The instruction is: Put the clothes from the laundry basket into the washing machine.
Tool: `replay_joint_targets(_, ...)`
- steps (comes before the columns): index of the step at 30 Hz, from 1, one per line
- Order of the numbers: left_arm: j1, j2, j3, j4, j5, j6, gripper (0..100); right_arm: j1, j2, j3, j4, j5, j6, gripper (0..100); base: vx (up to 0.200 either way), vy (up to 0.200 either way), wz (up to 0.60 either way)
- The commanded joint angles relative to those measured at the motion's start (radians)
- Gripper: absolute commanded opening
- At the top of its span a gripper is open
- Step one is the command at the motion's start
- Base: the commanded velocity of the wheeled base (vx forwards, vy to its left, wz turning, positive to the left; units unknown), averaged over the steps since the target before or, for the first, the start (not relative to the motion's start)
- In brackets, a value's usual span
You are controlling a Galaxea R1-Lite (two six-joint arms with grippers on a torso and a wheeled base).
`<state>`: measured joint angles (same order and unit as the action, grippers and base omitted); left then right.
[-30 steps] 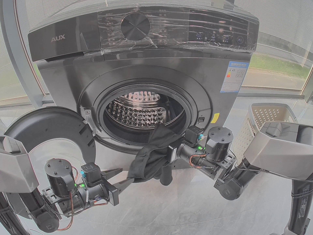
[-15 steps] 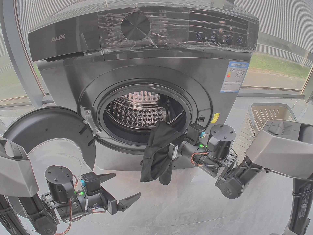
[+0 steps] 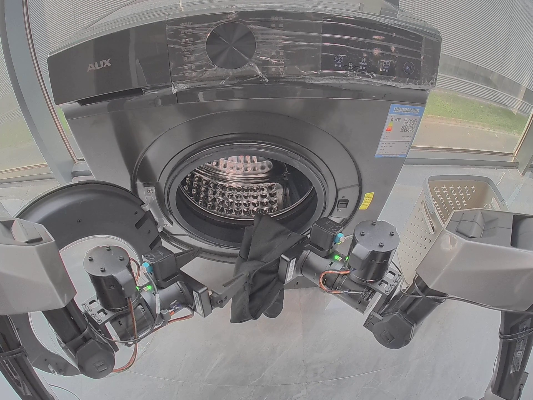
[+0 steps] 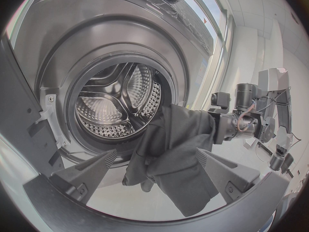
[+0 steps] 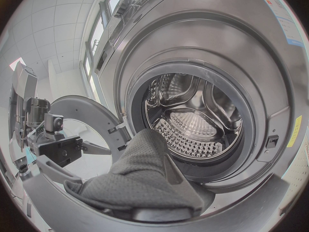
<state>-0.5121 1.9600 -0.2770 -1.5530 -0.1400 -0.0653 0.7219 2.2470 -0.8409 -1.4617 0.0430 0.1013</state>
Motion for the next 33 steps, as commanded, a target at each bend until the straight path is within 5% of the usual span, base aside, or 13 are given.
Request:
replay_joint_targets(1,0.009,0.063,-0.056,-0.001,0.0,-0.001,100,0.011,-0.006,0.003,-0.002,0.003,0.0,0,0.0,0.0,0.0)
replay_joint_targets(33,-0.025,0.326,-0.357,-0.001,0.002,-0.001,100,0.09,-0.053,0.106,-0.028,0.002,0.006,0,0.0,0.0,0.0)
